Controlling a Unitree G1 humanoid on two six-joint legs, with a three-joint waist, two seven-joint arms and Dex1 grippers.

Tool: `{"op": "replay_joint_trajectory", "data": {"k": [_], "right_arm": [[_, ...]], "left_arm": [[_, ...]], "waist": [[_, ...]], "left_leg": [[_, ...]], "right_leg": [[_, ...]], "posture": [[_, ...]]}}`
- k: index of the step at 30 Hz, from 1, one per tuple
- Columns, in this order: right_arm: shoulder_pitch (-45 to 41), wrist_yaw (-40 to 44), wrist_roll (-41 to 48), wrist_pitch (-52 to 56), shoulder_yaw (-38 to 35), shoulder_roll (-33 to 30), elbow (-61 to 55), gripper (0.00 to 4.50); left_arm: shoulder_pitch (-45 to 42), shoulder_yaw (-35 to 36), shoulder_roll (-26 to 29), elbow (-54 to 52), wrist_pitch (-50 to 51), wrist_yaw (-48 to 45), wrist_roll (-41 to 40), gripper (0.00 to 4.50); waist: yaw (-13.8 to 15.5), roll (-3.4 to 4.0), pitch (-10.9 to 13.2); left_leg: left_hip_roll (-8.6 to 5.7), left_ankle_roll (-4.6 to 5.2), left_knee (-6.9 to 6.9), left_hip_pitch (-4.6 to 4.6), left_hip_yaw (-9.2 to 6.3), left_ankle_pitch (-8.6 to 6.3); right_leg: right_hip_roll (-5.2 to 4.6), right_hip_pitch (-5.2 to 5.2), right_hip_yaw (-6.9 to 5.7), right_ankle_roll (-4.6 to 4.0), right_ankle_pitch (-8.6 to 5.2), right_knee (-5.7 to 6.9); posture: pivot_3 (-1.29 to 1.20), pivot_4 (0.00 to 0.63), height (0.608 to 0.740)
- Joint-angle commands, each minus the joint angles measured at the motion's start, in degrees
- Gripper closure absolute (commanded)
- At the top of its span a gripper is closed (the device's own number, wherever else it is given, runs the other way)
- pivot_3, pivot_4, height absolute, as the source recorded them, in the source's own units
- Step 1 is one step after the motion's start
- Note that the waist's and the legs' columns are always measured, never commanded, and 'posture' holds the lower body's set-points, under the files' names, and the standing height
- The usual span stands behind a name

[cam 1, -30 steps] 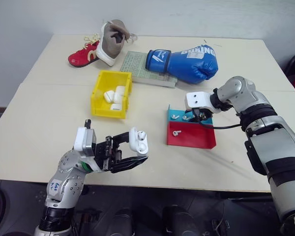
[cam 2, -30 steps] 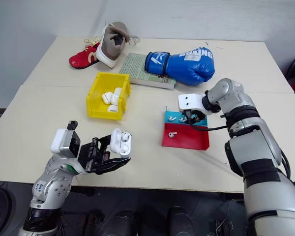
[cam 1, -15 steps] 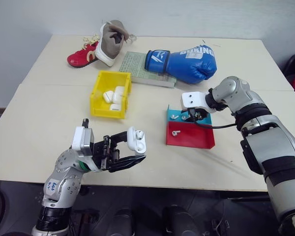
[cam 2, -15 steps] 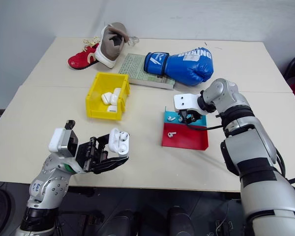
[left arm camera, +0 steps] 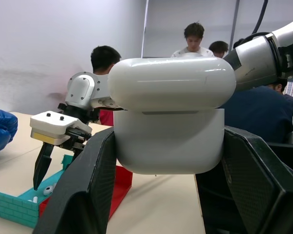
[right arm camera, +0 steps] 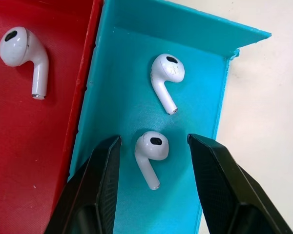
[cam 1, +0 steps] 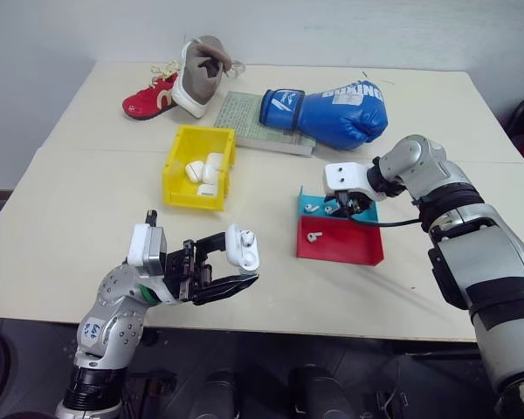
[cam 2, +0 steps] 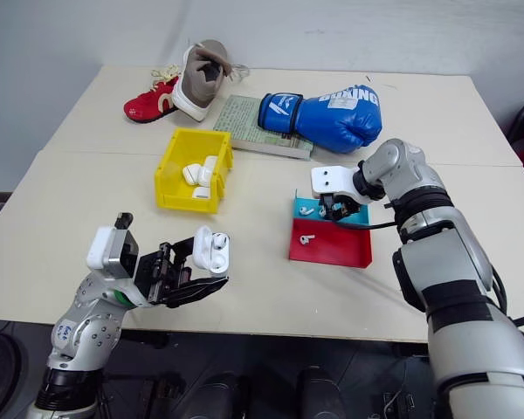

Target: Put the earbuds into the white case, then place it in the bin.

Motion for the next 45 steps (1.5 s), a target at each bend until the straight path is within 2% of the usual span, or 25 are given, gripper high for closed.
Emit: {"op": "replay_joint_trajectory", "data": {"k": [1, 4, 7, 8, 17, 20, 23, 26, 28, 32, 35, 40, 45], "right_arm": [[0.8, 1.7, -0.8, 0.8, 0.5, -0.8, 0.8, 2.3], [0.9, 1.6, -0.8, 1.1, 0.4, -0.7, 0.8, 2.93], [0.9, 1.6, -0.8, 1.3, 0.4, -0.6, 0.7, 3.97], [0.8, 1.6, -0.8, 1.3, 0.3, -0.6, 0.7, 4.09], [1.0, 2.0, 0.7, 1.2, -1.1, -1.1, 0.2, 4.09], [0.2, 4.0, 5.0, 2.1, -5.1, -2.1, -0.7, 4.09], [-0.8, 8.8, 13.2, 5.2, -12.8, -4.3, -3.0, 4.09], [1.4, 16.6, 26.5, 12.8, -20.1, -6.2, -11.3, 4.09], [6.0, 17.7, 38.5, 28.9, -25.7, -6.4, -25.1, 4.09], [19.0, 9.2, 56.2, 56.9, -32.0, -5.8, -55.3, 4.09], [29.4, -6.7, 73.5, 72.8, -38.2, 0.2, -77.7, 4.09], [36.7, -22.2, 87.7, 78.8, -41.0, 6.5, -92.0, 4.09], [41.1, -28.4, 93.2, 78.1, -38.7, 7.4, -97.5, 4.09]], "left_arm": [[0.3, 0.4, 0.1, -2.2, -0.4, 0.1, -0.7, 1.73], [0.4, 0.4, 0.1, -2.3, -0.5, 0.1, -0.8, 1.73], [0.4, 0.5, 0.1, -2.1, -0.5, 0.0, -0.8, 1.73], [0.3, 0.5, 0.2, -2.1, -0.5, 0.0, -0.8, 1.73], [0.0, 0.5, 0.1, -1.8, -0.5, -0.3, -0.9, 1.73], [-0.4, 0.2, -0.2, -1.6, -0.6, -0.2, -0.8, 1.73], [-1.4, -0.1, -0.9, -0.9, -1.0, -0.3, -0.6, 1.73], [-2.5, -0.5, -1.5, 0.1, -1.4, -0.9, -0.2, 1.73], [-3.4, -0.4, -1.9, 1.1, -1.8, -1.5, -0.1, 1.73], [-5.8, -0.1, -3.5, 3.7, -3.8, -1.9, 0.4, 1.73], [-8.9, -0.9, -4.6, 6.6, -3.9, -1.7, 1.4, 1.73], [-12.4, -2.2, -6.1, 9.1, -3.6, -1.3, 2.3, 1.73], [-14.9, -3.1, -6.7, 10.9, -3.3, -1.5, 3.3, 1.73]], "waist": [[0.0, 0.0, 0.0], [0.0, 0.0, 0.0], [0.0, 0.0, 0.0], [0.0, 0.0, 0.0], [0.0, 0.0, 0.0], [0.0, 0.0, 0.0], [0.2, 0.01, 0.0], [0.3, 0.01, 0.0], [0.3, 0.01, 0.0], [0.5, 0.01, 0.0], [0.6, 0.01, 0.0], [0.5, 0.01, 0.0], [0.5, 0.0, 0.0]], "left_leg": [[0.0, 0.0, 0.0, 0.0, 0.0, 0.0], [0.0, 0.0, 0.0, 0.0, 0.0, 0.0], [0.0, 0.0, 0.04, 0.02, 0.0, 0.0], [0.0, 0.0, 0.05, 0.02, 0.01, 0.0], [0.0, 0.0, 0.06, 0.05, 0.01, 0.0], [0.0, 0.0, 0.06, 0.04, 0.01, 0.0], [0.0, 0.0, 0.05, -0.04, 0.02, 0.0], [0.0, 0.0, 0.04, -0.07, 0.01, 0.0], [0.0, 0.01, 0.03, -0.07, -0.01, 0.0], [0.03, -0.01, 0.04, -0.08, -0.21, -0.01], [0.01, -0.03, 0.07, -0.15, -0.27, -0.02], [-0.04, -0.05, 0.08, -0.17, -0.26, 0.0], [-0.09, -0.05, 0.07, -0.17, -0.28, 0.0]], "right_leg": [[0.0, 0.0, 0.0, 0.0, 0.0, 0.0], [0.0, 0.0, 0.0, 0.0, 0.0, 0.0], [0.0, 0.03, 0.0, 0.0, 0.0, 0.0], [0.0, 0.04, 0.0, 0.0, 0.0, 0.0], [0.0, 0.05, 0.0, 0.0, 0.0, 0.02], [0.0, 0.04, 0.0, 0.0, 0.0, 0.01], [0.0, -0.03, 0.01, 0.0, 0.0, 0.0], [-0.01, -0.03, 0.0, 0.0, 0.0, -0.03], [-0.01, -0.03, 0.0, 0.0, 0.0, -0.02], [0.0, 0.03, -0.14, 0.0, 0.0, 0.0], [0.0, 0.02, -0.21, 0.0, 0.0, 0.01], [0.0, 0.01, -0.23, 0.01, 0.0, 0.03], [0.01, 0.01, -0.23, 0.01, 0.0, 0.01]], "posture": [[0.0, 0.15, 0.74], [0.0, 0.15, 0.74], [0.0, 0.15, 0.74], [0.0, 0.15, 0.74], [0.0, 0.15, 0.74], [0.0, 0.15, 0.74], [0.0, 0.15, 0.74], [0.0, 0.15, 0.74], [0.0, 0.15, 0.74], [0.0, 0.15, 0.74], [0.0, 0.15, 0.74], [0.0, 0.15, 0.74], [0.0, 0.15, 0.74]]}}
